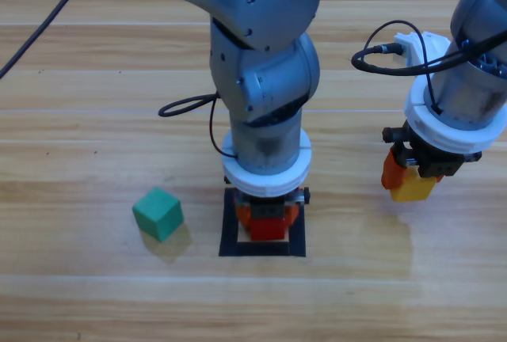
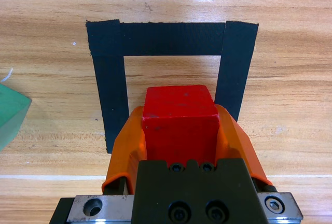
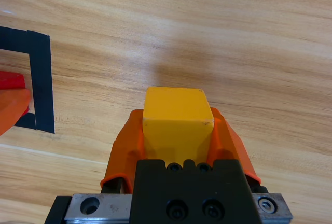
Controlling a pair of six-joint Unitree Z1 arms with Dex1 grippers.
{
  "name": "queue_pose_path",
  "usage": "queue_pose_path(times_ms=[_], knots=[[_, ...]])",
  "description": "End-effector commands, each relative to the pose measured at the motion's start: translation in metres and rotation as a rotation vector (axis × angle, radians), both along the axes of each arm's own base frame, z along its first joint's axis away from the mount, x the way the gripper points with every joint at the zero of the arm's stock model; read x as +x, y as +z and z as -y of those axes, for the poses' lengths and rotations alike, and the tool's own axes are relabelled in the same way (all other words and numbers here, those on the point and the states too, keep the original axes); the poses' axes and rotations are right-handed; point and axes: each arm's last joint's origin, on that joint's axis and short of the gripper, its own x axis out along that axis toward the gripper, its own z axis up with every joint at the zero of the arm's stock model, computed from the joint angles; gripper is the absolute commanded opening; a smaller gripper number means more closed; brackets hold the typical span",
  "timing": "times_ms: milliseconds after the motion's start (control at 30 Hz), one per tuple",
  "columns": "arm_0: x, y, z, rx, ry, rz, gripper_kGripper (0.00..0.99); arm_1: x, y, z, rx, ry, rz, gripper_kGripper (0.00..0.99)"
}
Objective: Stack the blocks in the rectangular block: red at the bottom, yellow in the middle, green on top
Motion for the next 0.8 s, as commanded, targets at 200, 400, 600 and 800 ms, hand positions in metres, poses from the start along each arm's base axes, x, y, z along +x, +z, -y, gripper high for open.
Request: queue_pose_path(times_ms=[200, 400, 600, 800], knots=[[-0.005, -0.006, 0.009, 0.008, -0.024, 0.018, 0.537, -0.008, -0.004, -0.010, -0.011, 0.040, -0.025, 0.176], [-0.005, 0.001, 0.007, 0.009, -0.016, 0.040, 0.990, -0.008, -0.004, -0.010, -0.010, 0.041, -0.026, 0.176], [-0.008, 0.016, 0.002, -0.007, -0.012, 0.061, 0.990, -0.008, -0.004, -0.010, -0.010, 0.037, -0.024, 0.176], [-0.004, 0.081, -0.004, -0.088, -0.008, 0.165, 0.990, -0.011, 0.001, -0.010, -0.011, 0.035, -0.017, 0.176]])
